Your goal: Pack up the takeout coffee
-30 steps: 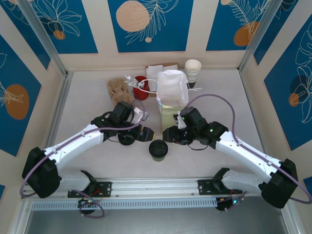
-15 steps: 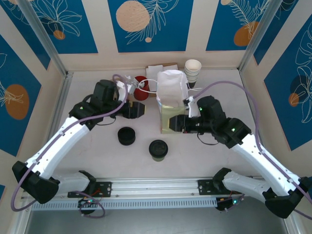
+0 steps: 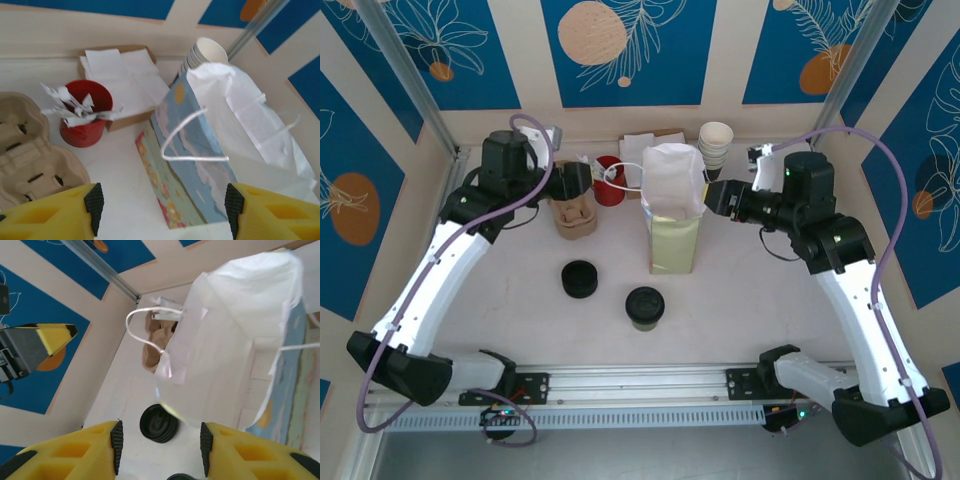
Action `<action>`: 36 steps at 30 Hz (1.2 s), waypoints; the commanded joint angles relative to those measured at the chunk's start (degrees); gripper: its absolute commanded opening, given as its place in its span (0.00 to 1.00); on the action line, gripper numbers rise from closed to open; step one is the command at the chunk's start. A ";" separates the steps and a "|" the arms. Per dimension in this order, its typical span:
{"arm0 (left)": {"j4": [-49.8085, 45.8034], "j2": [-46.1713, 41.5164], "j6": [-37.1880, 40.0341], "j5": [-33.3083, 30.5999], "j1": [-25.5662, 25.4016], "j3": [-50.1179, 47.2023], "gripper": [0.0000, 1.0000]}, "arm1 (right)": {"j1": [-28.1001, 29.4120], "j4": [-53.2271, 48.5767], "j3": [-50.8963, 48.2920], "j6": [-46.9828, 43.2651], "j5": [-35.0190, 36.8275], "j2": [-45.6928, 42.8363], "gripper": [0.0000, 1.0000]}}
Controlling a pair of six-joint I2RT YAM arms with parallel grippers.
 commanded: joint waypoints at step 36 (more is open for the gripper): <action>0.21 15.16 -9.19 -10.90 8.09 1.59 0.69 | -6.28 -3.28 20.28 -1.11 -9.22 26.87 0.47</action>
